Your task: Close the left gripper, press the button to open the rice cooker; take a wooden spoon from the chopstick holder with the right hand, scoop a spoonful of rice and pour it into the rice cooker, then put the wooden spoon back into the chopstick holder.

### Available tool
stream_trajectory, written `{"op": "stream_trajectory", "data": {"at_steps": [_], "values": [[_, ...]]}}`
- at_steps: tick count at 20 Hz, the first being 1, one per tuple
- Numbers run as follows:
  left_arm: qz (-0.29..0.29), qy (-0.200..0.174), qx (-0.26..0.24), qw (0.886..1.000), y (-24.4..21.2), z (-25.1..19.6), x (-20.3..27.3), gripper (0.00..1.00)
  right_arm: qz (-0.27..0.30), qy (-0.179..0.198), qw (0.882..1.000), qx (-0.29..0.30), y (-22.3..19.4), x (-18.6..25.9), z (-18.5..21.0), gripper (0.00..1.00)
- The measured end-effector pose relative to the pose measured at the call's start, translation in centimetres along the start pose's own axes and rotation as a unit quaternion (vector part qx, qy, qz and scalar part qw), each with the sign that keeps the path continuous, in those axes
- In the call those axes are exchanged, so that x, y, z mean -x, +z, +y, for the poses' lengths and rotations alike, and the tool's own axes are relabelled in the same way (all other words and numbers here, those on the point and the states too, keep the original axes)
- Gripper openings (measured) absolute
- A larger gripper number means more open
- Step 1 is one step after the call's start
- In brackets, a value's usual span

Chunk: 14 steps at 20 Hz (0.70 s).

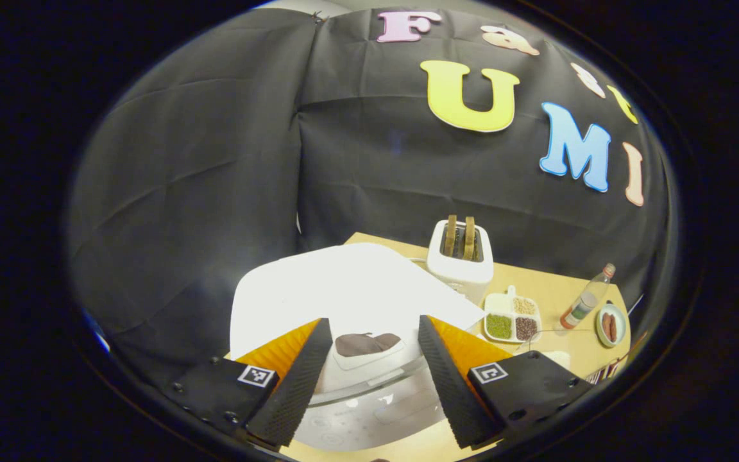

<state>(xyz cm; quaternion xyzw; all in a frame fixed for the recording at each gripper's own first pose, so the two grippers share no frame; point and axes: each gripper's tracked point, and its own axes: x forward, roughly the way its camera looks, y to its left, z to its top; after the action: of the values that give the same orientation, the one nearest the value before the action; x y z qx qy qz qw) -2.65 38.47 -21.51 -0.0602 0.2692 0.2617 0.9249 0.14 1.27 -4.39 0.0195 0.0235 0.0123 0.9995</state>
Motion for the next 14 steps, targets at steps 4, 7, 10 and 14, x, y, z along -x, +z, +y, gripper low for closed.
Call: {"op": "stream_trajectory", "data": {"at_steps": [4,7,10,14], "values": [[0.007,0.002,-0.007,1.000,-1.1,-0.2,-0.4,0.92,0.002,-0.005,1.000,-0.002,-0.2,0.0,-0.4,0.98],[0.019,0.007,-0.008,1.000,-1.7,-0.4,-0.3,0.95,0.006,-0.005,1.000,-0.007,-0.5,0.1,-0.4,0.98],[0.016,0.011,-0.017,1.000,-1.8,-0.2,-0.5,0.95,0.010,-0.008,1.000,-0.006,-0.8,0.2,-0.6,0.98],[0.036,0.011,-0.010,0.999,-2.7,-0.3,-0.9,0.95,0.017,-0.009,1.000,-0.015,-1.3,0.1,-0.8,0.98]]}}
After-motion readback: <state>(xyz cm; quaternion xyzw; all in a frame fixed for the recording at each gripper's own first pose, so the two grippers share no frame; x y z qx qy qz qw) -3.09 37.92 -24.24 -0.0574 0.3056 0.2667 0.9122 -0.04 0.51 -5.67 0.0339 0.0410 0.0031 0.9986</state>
